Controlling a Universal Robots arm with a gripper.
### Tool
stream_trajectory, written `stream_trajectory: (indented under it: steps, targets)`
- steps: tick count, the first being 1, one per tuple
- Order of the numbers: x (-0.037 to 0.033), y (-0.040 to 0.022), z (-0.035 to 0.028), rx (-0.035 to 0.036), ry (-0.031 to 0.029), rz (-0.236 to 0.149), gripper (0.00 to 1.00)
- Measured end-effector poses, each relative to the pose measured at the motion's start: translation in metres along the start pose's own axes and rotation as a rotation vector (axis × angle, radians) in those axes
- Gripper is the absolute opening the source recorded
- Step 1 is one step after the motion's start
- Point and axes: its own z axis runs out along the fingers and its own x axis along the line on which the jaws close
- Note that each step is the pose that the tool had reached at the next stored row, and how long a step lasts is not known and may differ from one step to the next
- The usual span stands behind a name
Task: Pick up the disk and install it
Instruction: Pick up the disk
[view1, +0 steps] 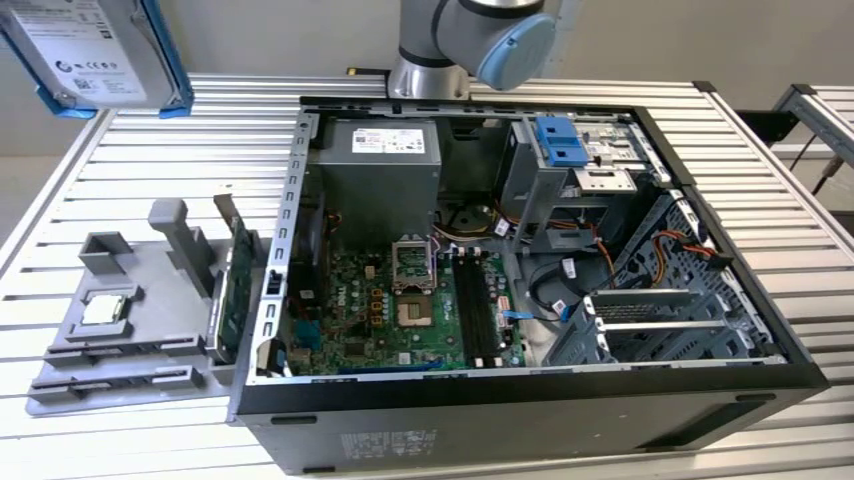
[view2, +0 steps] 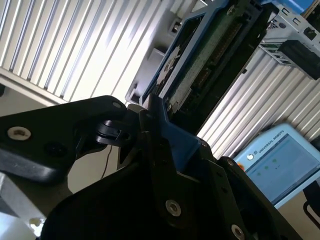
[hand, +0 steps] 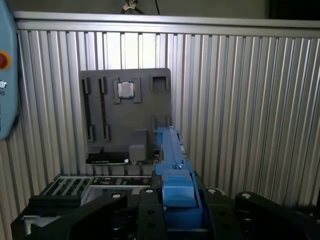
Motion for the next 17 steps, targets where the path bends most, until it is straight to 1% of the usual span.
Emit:
stream_trajectory:
  steps: [10, 17]
  targets:
    - [0.0000, -0.0414, 0.0048, 0.0001, 0.0000, 0.001, 0.00]
    - [0.0000, -0.0732, 0.0086, -0.0003, 0.0000, 0.001, 0.00]
